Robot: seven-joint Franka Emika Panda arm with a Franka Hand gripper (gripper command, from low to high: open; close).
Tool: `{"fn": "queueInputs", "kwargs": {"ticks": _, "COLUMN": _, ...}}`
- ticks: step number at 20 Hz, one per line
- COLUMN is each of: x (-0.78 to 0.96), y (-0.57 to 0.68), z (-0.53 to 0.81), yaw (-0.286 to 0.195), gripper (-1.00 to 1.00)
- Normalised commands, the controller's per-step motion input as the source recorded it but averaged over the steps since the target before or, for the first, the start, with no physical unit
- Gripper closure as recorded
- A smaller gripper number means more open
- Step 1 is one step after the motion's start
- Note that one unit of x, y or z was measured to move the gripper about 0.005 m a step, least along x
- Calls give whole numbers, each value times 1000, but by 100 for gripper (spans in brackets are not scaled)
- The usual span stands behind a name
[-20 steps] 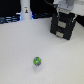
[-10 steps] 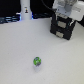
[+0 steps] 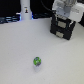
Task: Open the kcup holder, insert the kcup into the holder, and close the kcup holder
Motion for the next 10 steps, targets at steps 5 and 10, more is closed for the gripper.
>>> {"fn": "queueInputs", "kwargs": {"ticks": 5, "x": 26, "y": -12, "z": -2, "yaw": -8, "gripper": 100}}
{"fn": "queueInputs", "kwargs": {"ticks": 10, "x": 363, "y": -177, "z": 40, "yaw": -29, "gripper": 100}}
